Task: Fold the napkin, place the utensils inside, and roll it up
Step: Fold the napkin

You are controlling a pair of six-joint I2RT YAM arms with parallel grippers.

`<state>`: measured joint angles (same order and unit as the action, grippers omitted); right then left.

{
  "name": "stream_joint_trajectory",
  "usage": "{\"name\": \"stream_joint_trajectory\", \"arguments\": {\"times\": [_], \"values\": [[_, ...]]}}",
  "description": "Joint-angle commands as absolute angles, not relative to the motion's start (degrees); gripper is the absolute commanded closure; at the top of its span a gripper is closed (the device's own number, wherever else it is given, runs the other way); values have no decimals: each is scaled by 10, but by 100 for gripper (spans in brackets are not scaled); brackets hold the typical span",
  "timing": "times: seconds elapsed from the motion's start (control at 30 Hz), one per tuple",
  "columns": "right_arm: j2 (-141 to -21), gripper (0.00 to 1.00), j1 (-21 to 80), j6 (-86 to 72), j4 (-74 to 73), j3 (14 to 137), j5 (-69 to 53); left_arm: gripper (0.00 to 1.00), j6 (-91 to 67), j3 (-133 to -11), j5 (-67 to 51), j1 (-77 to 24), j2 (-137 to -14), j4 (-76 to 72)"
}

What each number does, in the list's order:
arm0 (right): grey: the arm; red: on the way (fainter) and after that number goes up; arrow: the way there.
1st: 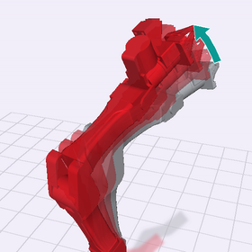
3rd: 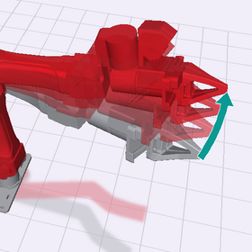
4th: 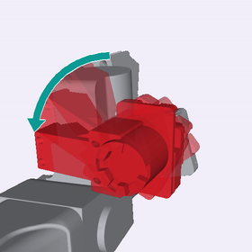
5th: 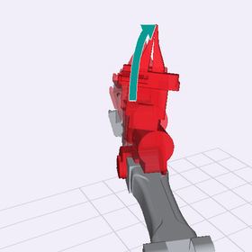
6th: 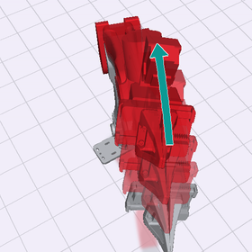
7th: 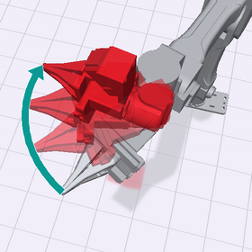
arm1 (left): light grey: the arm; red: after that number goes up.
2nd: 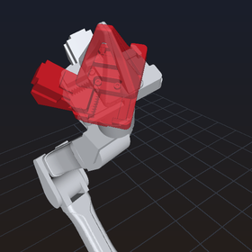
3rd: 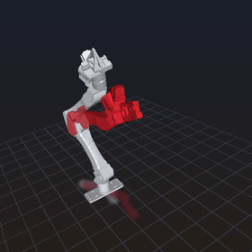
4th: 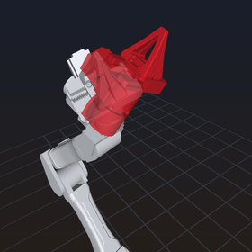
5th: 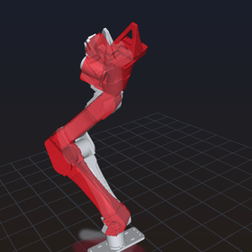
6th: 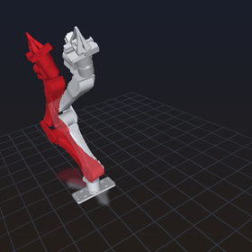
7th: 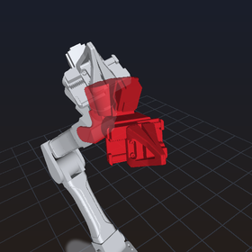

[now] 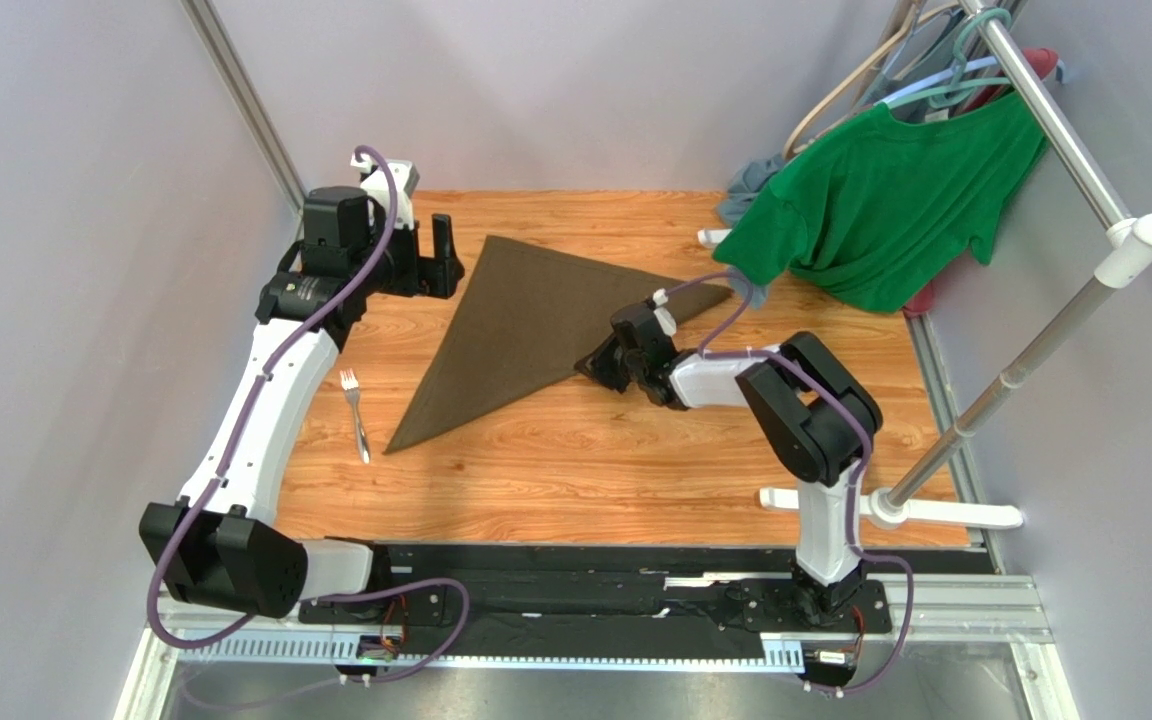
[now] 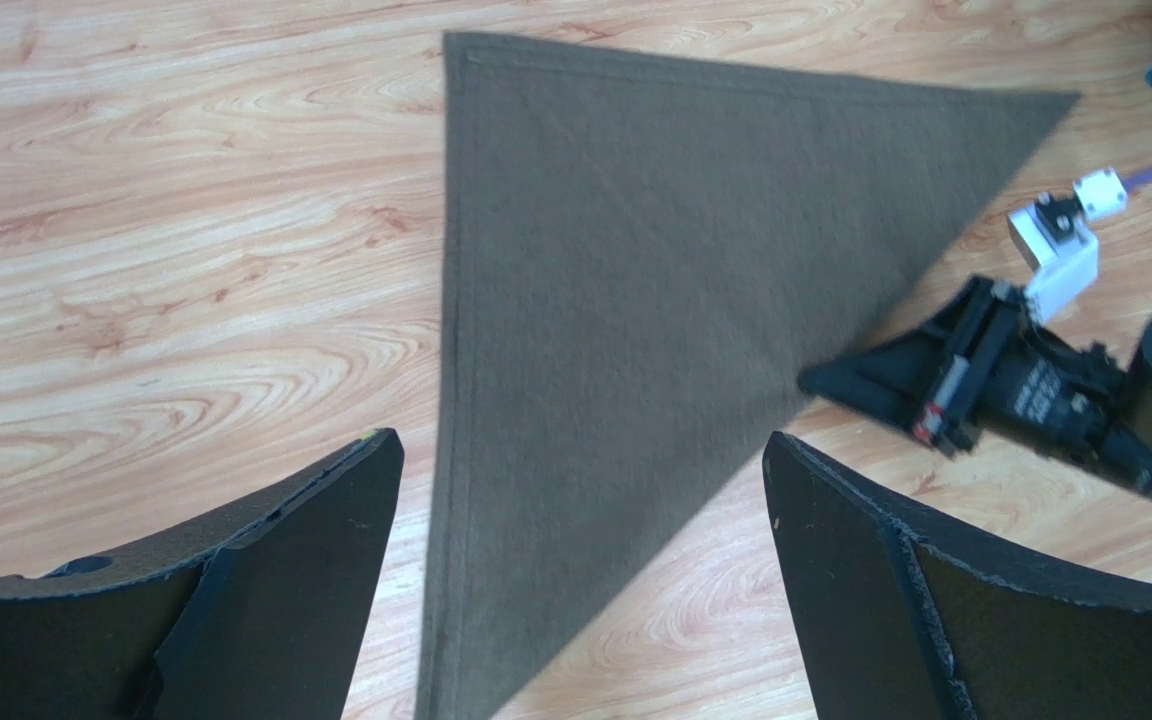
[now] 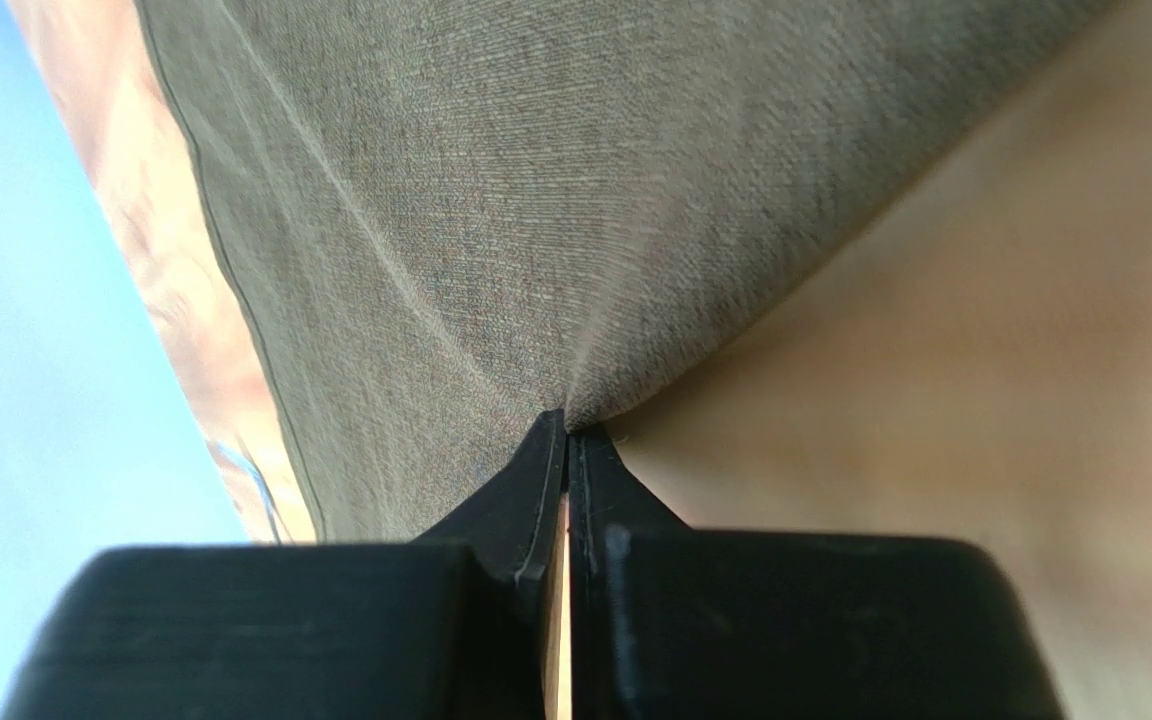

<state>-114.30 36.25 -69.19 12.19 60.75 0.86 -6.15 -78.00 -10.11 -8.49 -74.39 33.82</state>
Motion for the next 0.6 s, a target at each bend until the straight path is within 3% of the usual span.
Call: {"name": "stream_joint_trajectory", "arguments": {"times": [0.0,0.3,0.5,0.57], "values": [[-1082,100,387,-703,54,538,34,1,-67,-775,-112,-80,-723,322],[-936,100,426,-722,-15,404,55,2,-76,-767,-125,-80,-720,312],[-890,100,449,-722,-32,381,85,4,-73,-761,-140,-81,-739,304],[-885,89,449,-710,-45,388,90,5,-73,-756,-156,-81,-752,299]]}}
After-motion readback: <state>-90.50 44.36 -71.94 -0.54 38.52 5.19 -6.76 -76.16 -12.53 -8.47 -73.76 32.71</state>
